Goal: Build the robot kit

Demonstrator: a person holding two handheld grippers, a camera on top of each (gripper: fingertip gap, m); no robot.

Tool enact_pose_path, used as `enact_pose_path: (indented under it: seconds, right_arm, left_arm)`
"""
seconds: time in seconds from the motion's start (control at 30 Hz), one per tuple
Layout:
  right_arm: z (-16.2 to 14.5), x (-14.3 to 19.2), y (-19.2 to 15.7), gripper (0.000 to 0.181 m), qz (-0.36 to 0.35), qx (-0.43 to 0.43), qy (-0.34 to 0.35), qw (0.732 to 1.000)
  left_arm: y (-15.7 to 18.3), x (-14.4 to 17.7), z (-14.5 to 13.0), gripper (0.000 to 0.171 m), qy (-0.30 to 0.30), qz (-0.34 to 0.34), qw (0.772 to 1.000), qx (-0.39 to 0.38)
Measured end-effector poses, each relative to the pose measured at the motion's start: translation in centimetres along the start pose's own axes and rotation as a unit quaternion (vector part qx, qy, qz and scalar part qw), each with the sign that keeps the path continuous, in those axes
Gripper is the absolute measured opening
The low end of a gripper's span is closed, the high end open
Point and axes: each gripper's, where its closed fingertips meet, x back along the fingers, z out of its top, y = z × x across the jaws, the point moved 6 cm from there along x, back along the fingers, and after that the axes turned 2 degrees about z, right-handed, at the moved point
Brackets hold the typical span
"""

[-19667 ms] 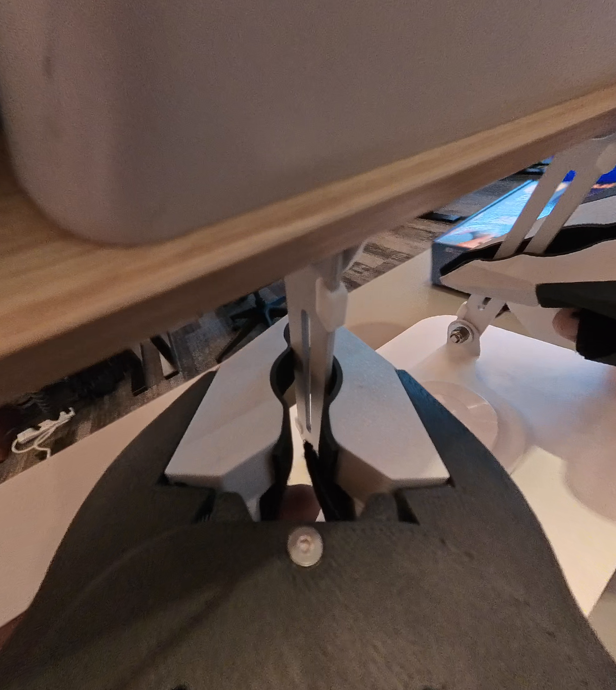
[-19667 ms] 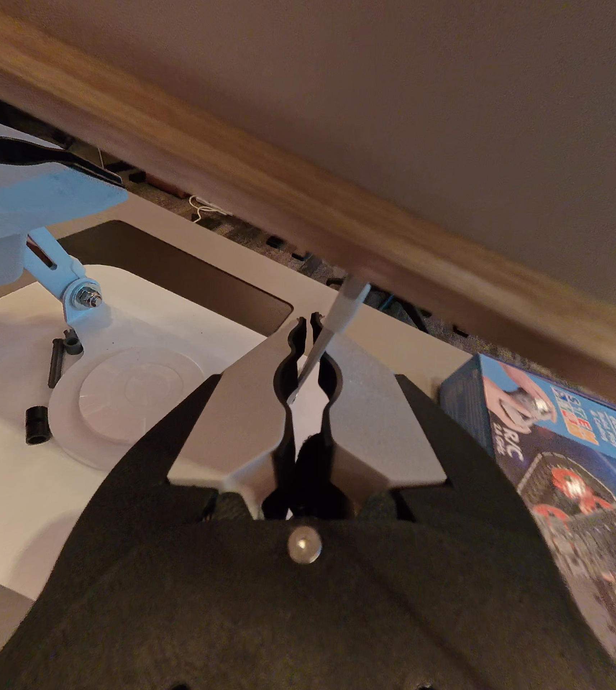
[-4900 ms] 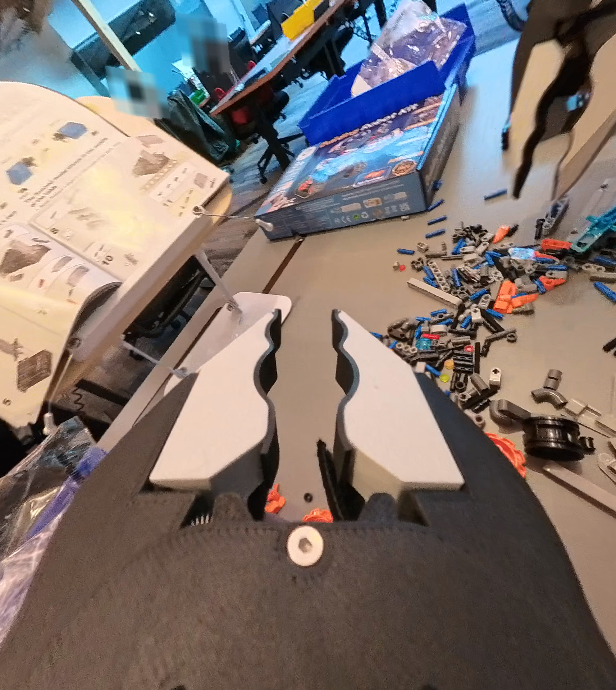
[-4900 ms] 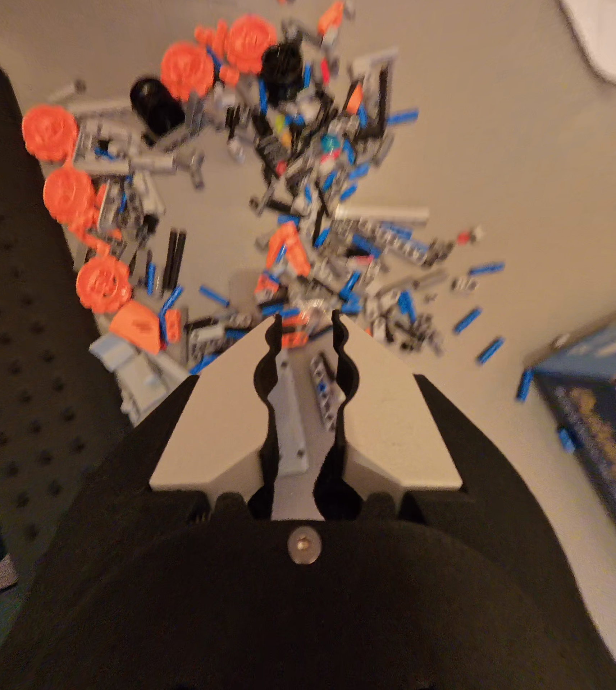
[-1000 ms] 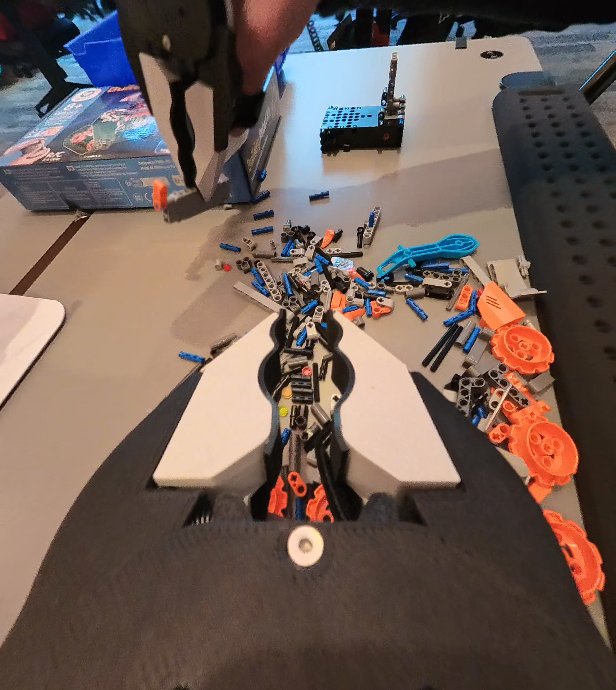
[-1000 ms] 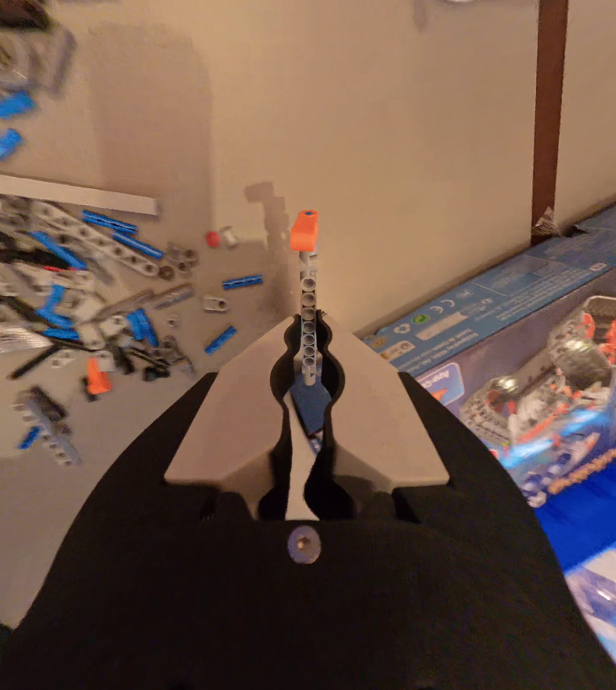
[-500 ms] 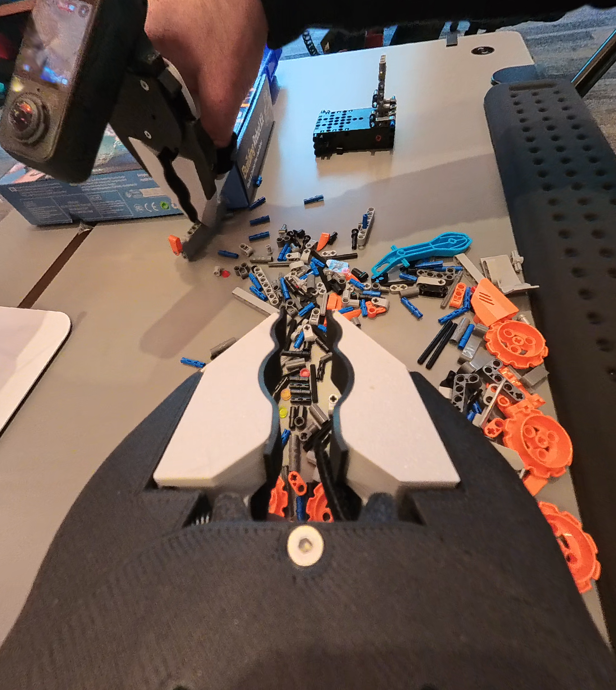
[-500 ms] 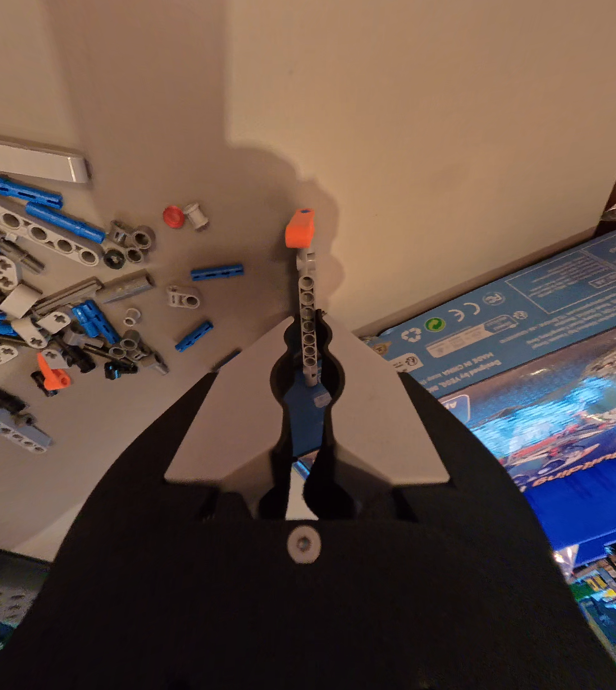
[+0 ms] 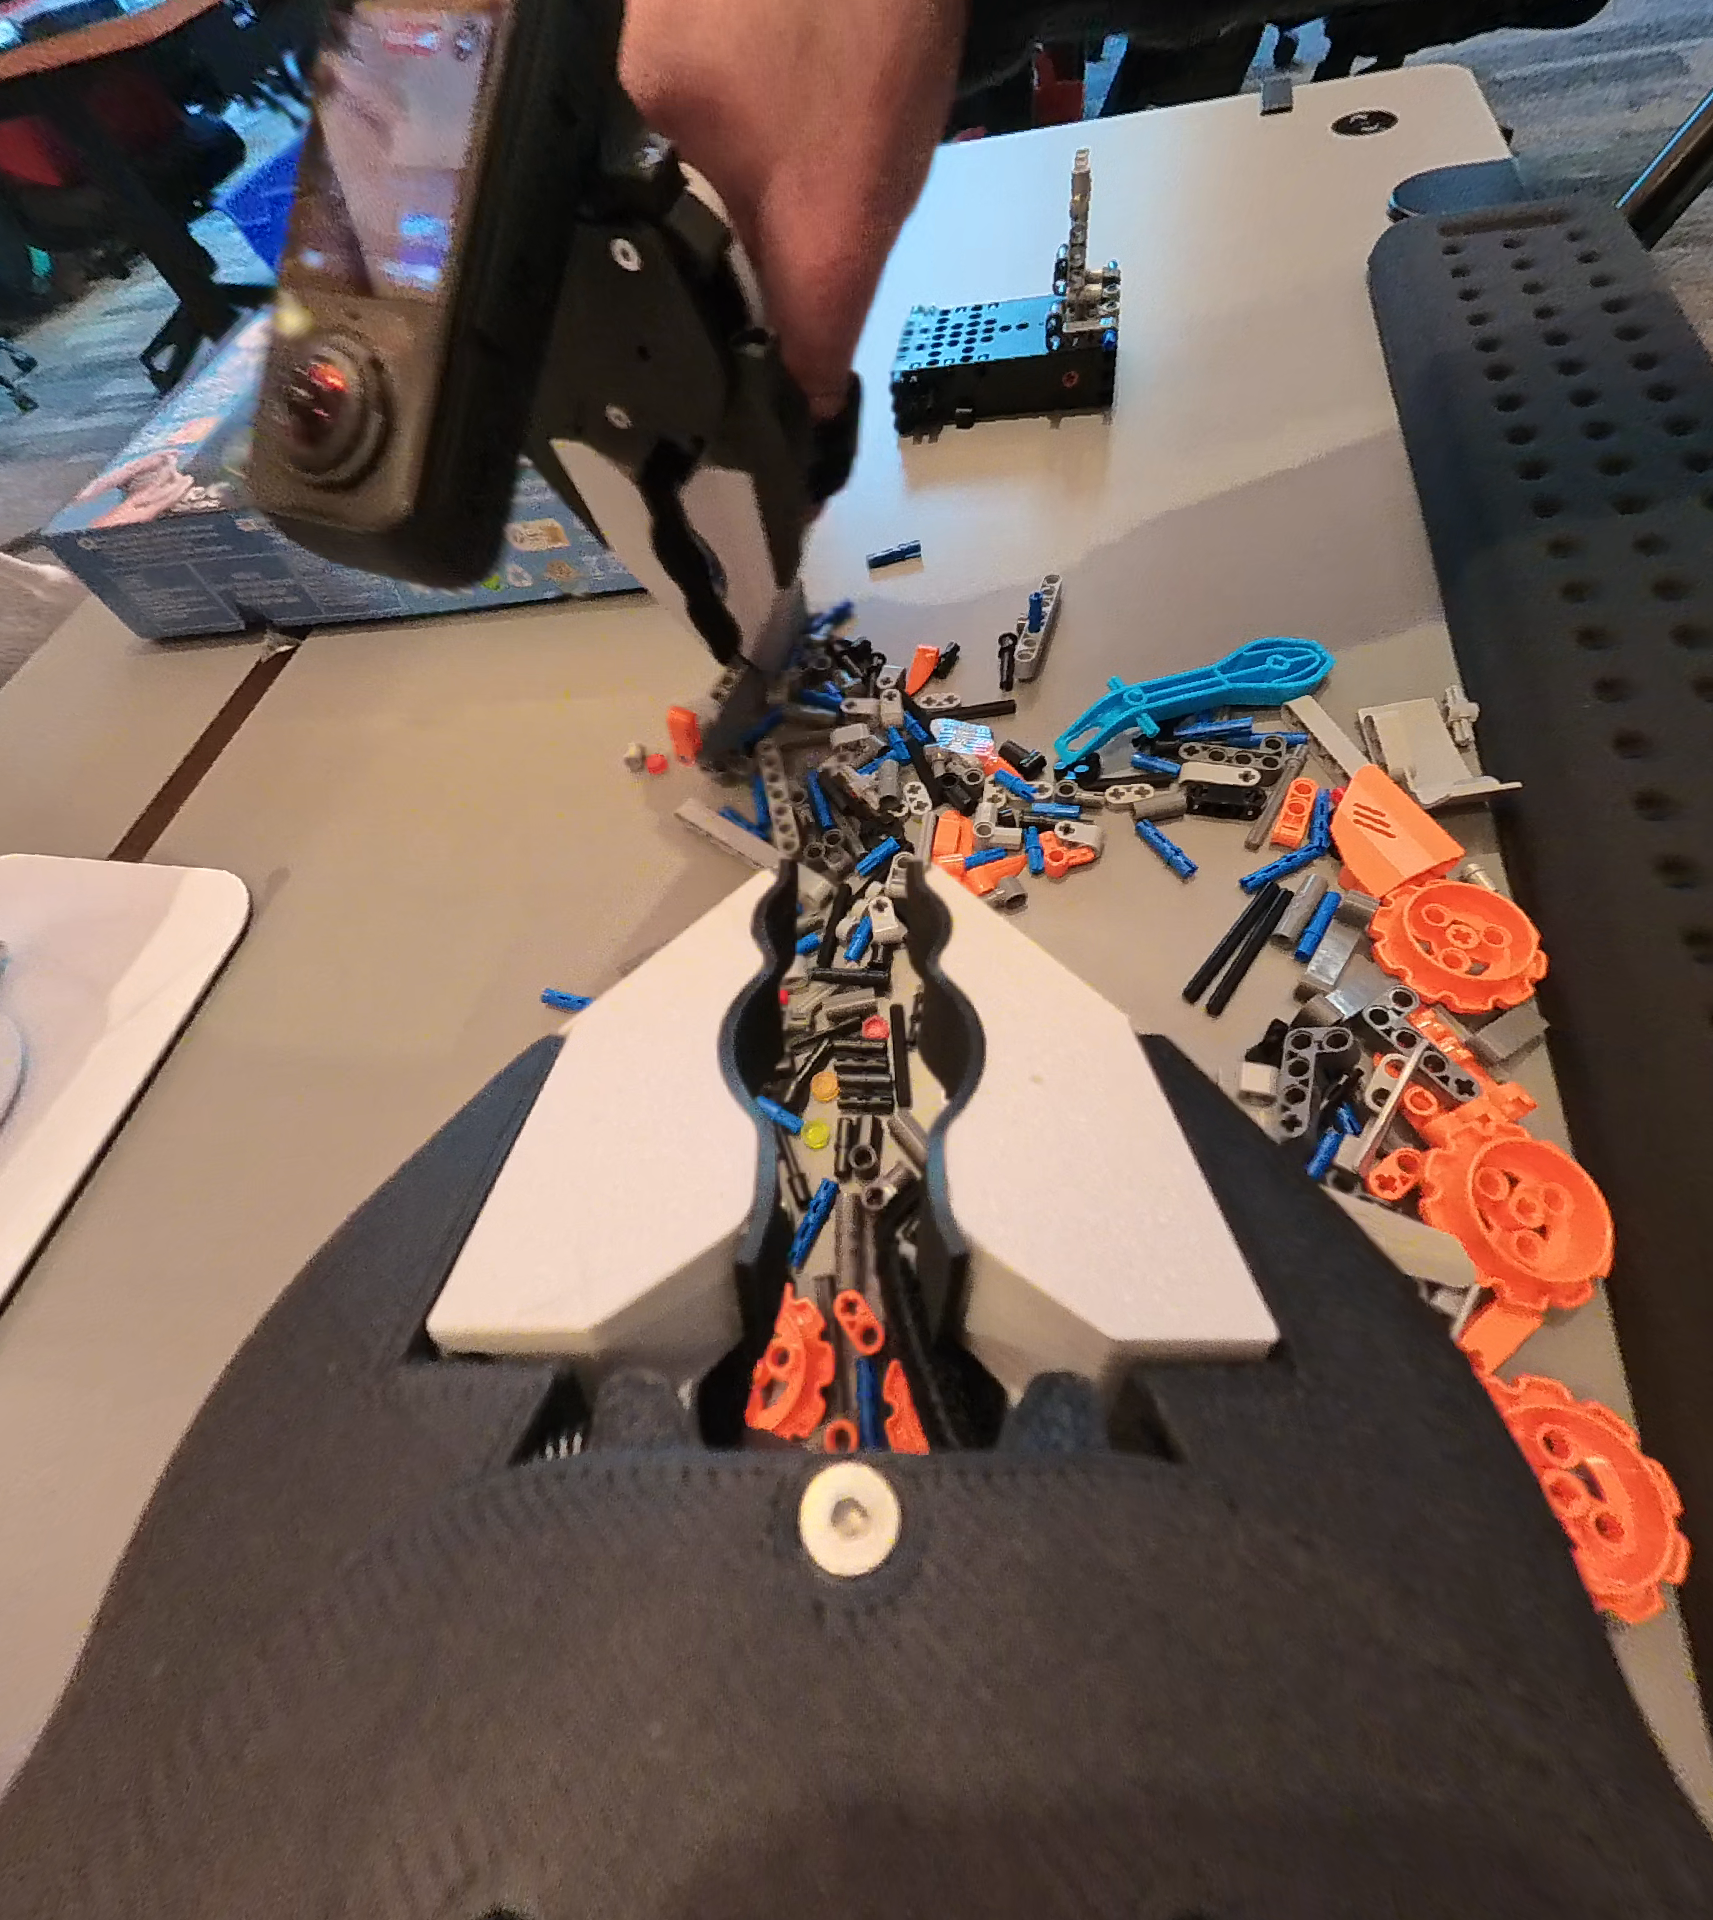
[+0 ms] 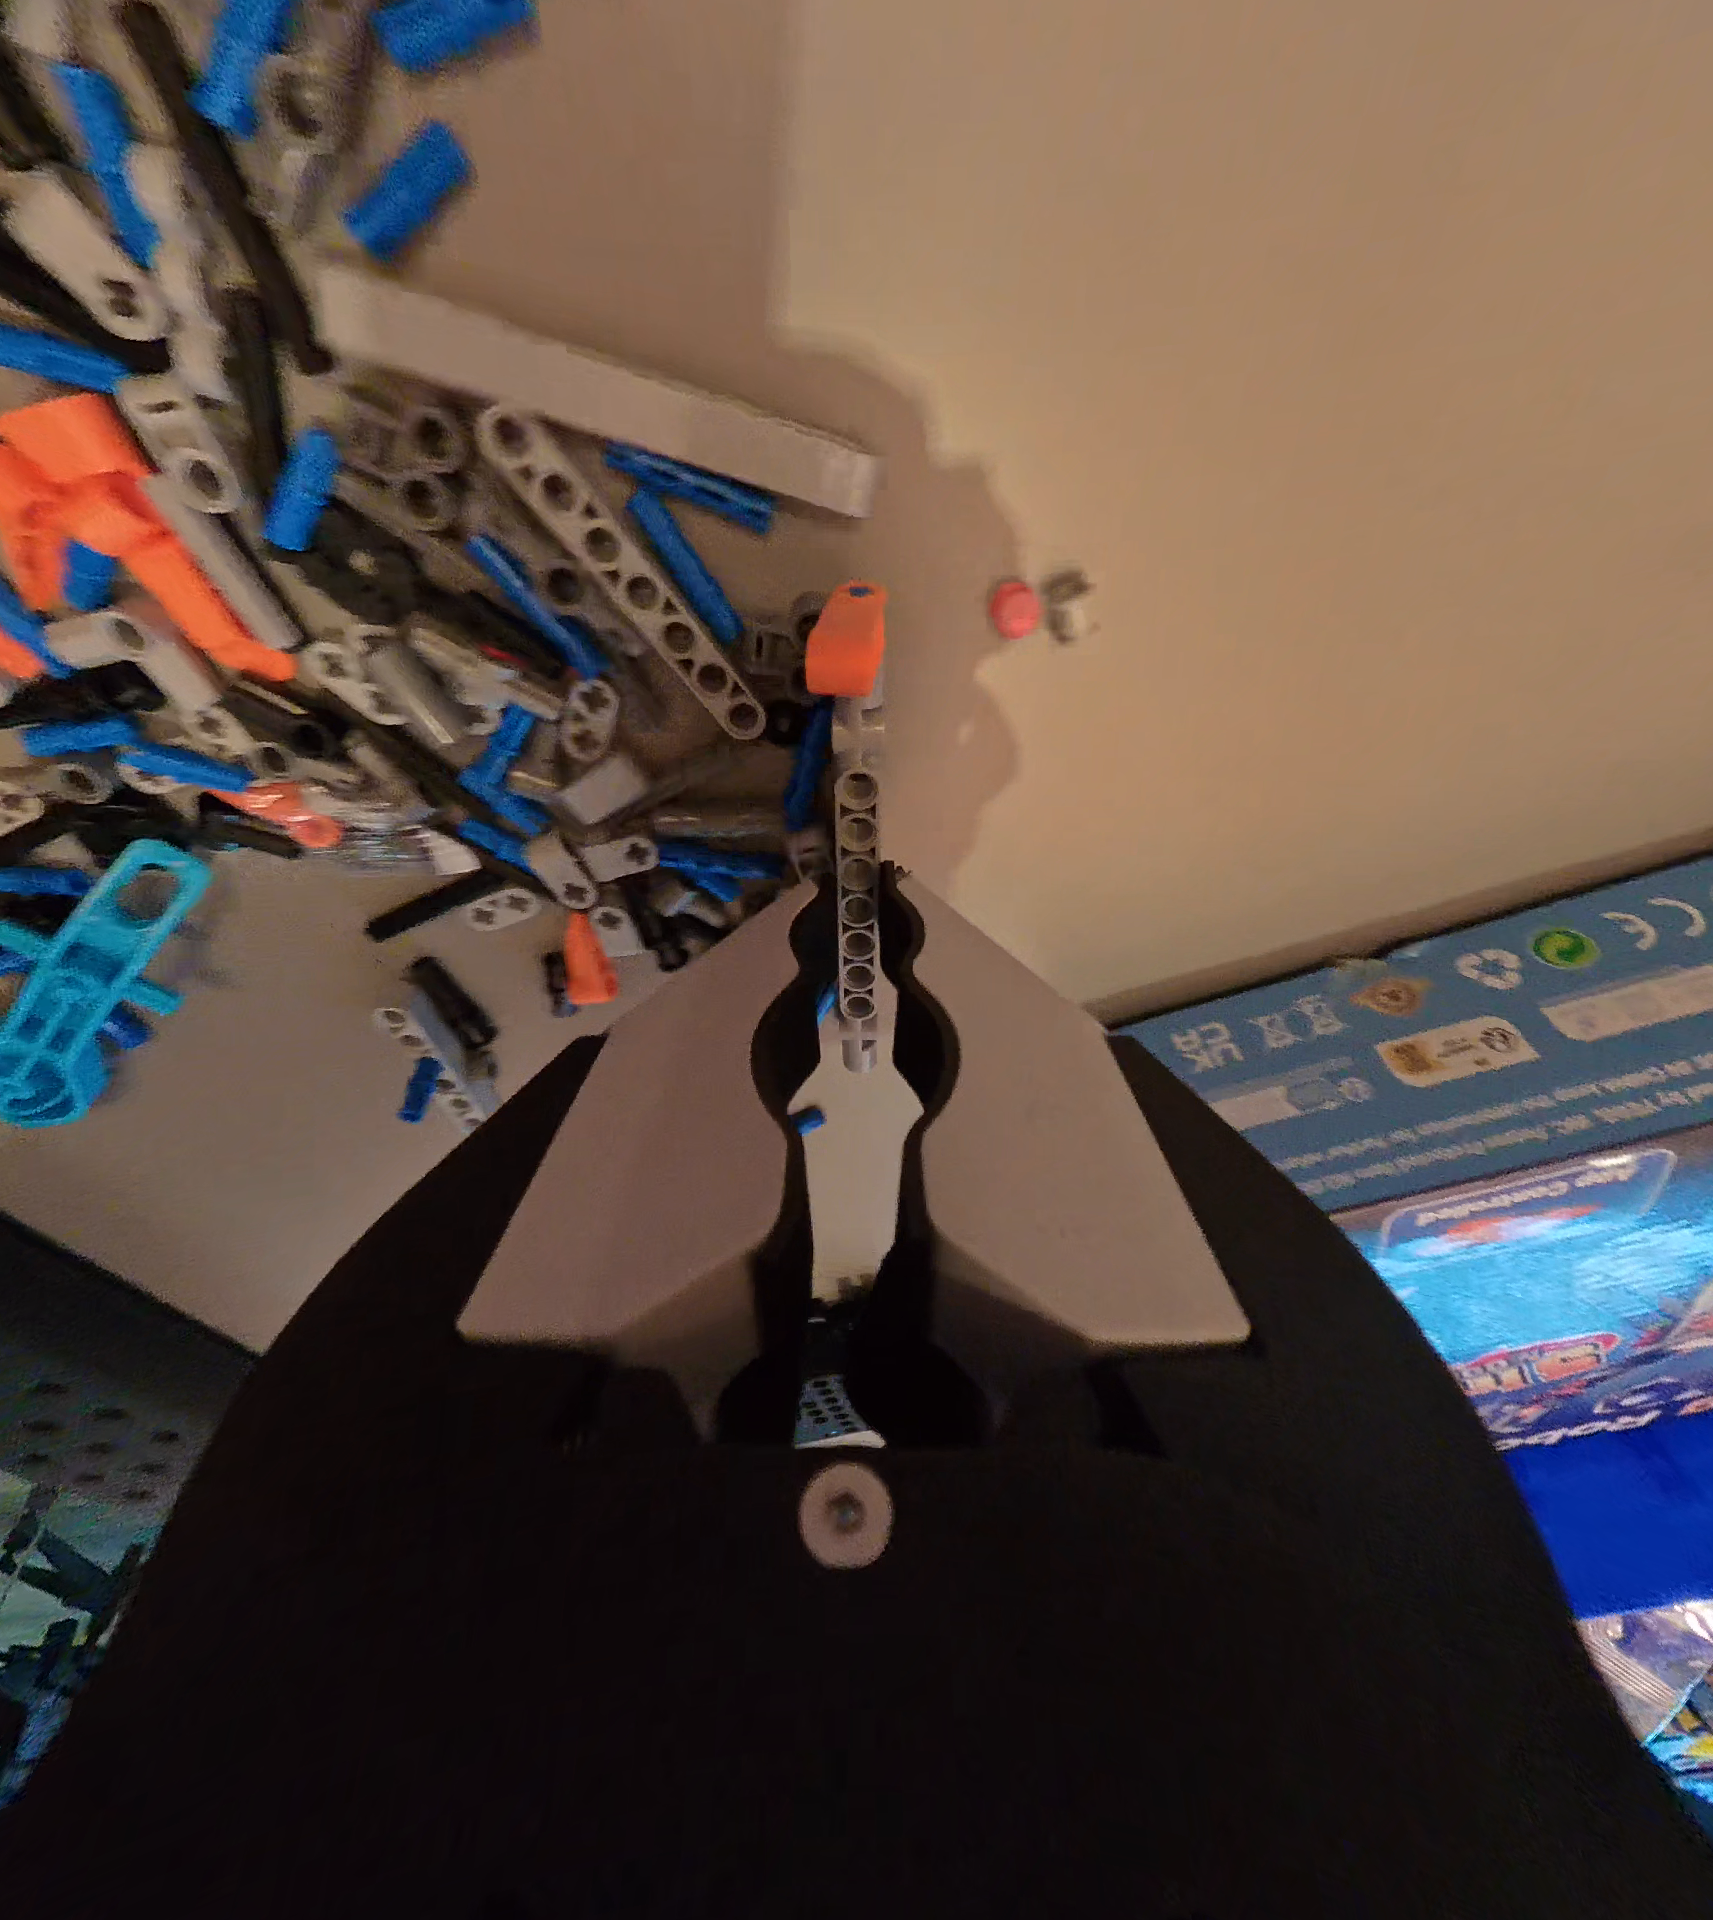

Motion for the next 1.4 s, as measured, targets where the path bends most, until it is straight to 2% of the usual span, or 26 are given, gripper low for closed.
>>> enact_pose_path:
  seconds: [0.2,0.3,0.43,0.53,0.67,0.83,1.17,1.3,1.4]
  right_arm:
    - [0.9,0.4,-4.4,0.005,0.032,0.04,0.002,0.999]
    - [1.2,1.0,-4.9,0.005,0.029,0.043,0.012,0.999]
    - [1.9,2.2,-1.1,0.005,-0.026,0.011,0.038,0.999]
    - [1.8,1.8,3.0,0.005,-0.064,-0.021,0.023,0.997]
    - [1.9,-0.1,5.3,0.005,-0.055,-0.043,0.0,0.998]
    - [2.2,0.1,3.1,0.005,-0.033,-0.013,-0.011,0.999]
    - [2.7,0.6,-4.2,0.005,0.018,0.058,-0.013,0.998]
    - [3.5,1.8,-2.8,0.005,-0.013,0.051,0.009,0.999]
    - [5.8,2.8,-0.2,0.005,-0.055,0.054,0.047,0.996]
  left_arm:
    - [-1.3,1.5,0.6,0.018,0.012,0.027,1.0,0.0]
    - [-2.2,2.5,1.0,0.018,0.018,0.048,0.999,-0.002]
    - [-3.4,4.0,1.5,0.018,0.029,0.074,0.997,-0.001]
    - [-4.3,5.0,1.7,0.018,0.035,0.093,0.995,0.003]
    - [-4.7,5.5,1.7,0.017,0.037,0.101,0.994,0.006]
    - [-4.9,5.7,1.6,0.017,0.036,0.105,0.994,0.003]
    - [-5.0,5.7,1.6,0.017,0.033,0.111,0.993,0.001]
    - [-5.3,6.2,1.8,0.017,0.038,0.121,0.992,-0.001]
    - [-5.8,6.8,1.9,0.017,0.044,0.131,0.99,0.001]
